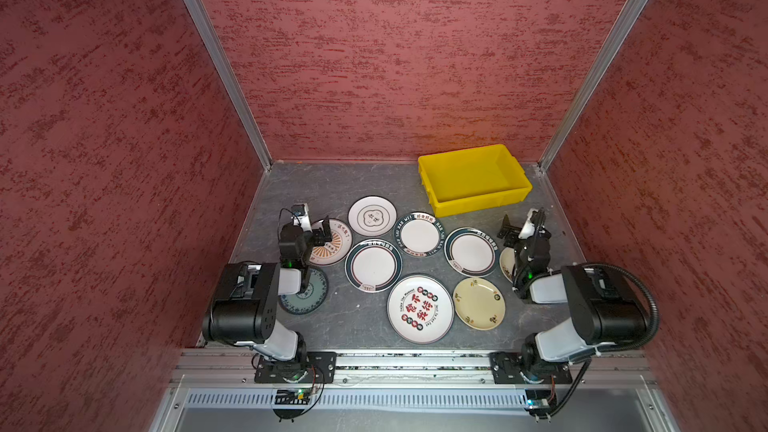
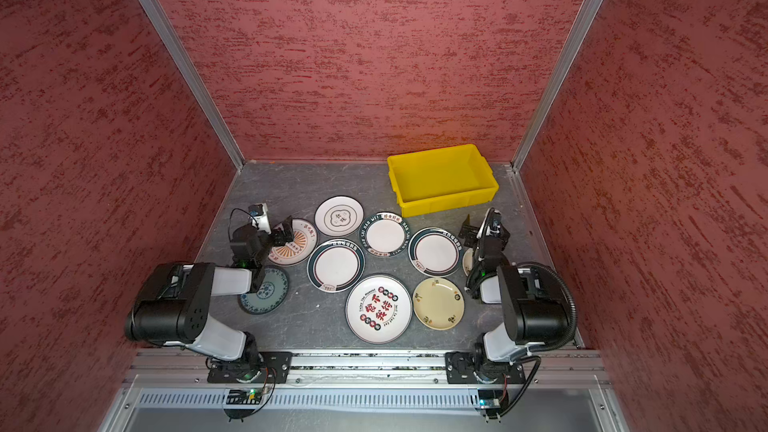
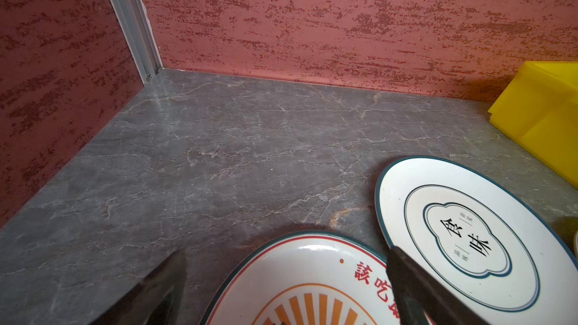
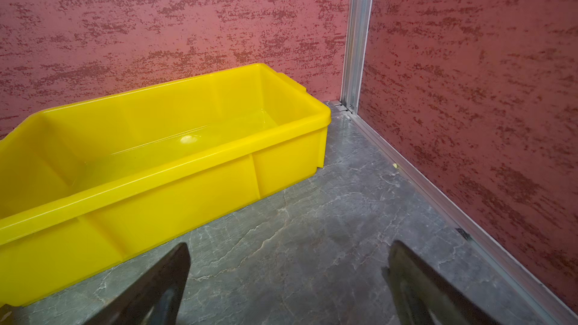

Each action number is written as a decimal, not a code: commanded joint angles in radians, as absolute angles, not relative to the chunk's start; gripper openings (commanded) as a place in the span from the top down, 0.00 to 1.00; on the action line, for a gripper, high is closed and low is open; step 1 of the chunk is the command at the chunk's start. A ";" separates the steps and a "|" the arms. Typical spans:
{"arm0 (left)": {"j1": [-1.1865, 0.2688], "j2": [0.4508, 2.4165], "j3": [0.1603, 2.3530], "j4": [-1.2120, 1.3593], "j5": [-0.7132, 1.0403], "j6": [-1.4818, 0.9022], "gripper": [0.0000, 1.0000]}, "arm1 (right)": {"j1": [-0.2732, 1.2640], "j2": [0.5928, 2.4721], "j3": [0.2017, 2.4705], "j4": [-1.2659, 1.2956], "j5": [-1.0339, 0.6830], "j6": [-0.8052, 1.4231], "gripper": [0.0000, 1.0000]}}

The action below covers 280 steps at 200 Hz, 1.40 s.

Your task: Place the plates into the plastic bin on the countertop

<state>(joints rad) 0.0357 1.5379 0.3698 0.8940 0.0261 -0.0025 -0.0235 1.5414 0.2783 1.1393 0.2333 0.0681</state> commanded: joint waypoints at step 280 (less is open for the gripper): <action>-0.005 1.489 0.380 0.866 -0.100 0.012 0.01 | -0.023 1.460 0.317 1.026 0.223 0.043 0.01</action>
